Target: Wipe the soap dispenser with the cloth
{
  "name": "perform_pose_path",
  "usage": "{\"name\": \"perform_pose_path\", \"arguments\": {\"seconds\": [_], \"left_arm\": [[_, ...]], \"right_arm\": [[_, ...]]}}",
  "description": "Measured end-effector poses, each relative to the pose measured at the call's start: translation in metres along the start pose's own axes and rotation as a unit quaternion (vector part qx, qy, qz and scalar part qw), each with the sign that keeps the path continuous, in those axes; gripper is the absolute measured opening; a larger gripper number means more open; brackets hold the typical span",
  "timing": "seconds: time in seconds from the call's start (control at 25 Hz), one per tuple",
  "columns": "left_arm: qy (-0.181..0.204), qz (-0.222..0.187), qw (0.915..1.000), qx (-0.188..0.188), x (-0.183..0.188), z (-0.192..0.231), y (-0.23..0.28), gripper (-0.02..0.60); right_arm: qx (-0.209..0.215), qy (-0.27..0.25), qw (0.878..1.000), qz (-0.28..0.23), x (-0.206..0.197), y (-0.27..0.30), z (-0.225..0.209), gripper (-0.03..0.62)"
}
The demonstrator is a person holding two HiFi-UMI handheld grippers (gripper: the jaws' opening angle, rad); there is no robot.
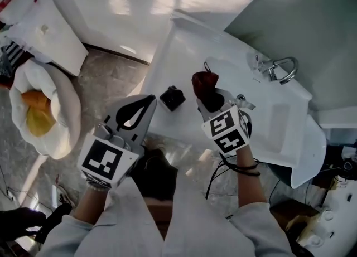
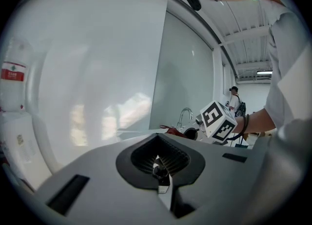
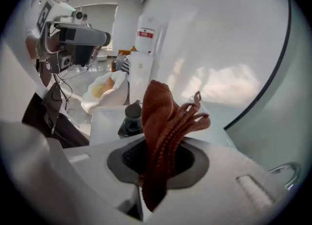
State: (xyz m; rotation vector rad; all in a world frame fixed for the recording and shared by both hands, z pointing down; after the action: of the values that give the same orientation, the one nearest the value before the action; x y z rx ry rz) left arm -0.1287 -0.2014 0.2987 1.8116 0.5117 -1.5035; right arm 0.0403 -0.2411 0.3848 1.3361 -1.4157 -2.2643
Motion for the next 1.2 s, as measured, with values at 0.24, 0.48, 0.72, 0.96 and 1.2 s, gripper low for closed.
{"name": "perform_pose_path", "arguments": {"seconds": [0.24, 0.48, 0.72, 0.96, 1.2], "left_arm": [[-0.003, 0.000, 1.0000, 0.002, 0.001, 0.003, 0.000, 0.005], [-0.002, 0.000, 1.0000, 0.005, -0.003, 0.007, -0.005, 0.005], [-0.004, 0.001, 1.0000, 0.008, -0.006, 0.011, -0.009, 0.005], [-0.005, 0.005, 0.9999, 0.008, -0.008, 0.015, -0.012, 0.005], [-0.009, 0.010, 0.9999, 0.012, -0.013, 0.019, -0.017, 0.005]], "right_arm": [[0.049, 0.033, 0.998, -0.009, 0.017, -0.011, 0.041, 0.083], [0.055, 0.050, 0.997, 0.016, 0.017, 0.001, 0.071, 0.083], [0.067, 0.068, 0.995, 0.028, 0.014, 0.013, 0.098, 0.083], [0.075, 0.093, 0.991, 0.059, -0.006, 0.039, 0.113, 0.083], [0.085, 0.120, 0.984, 0.098, -0.030, 0.064, 0.120, 0.083]]}}
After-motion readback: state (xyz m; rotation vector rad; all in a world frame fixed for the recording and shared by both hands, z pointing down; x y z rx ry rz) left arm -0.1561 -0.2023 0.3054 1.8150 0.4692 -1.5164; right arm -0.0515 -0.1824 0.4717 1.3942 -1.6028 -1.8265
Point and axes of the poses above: the fingertips, and each gripper's own axes: y forward along the fingers, z to its left, x out of its top, the point moved 4 cm from there along -y, backward along the fingers, and after that the axes turned 14 degrees about y, right-handed, at the moved point
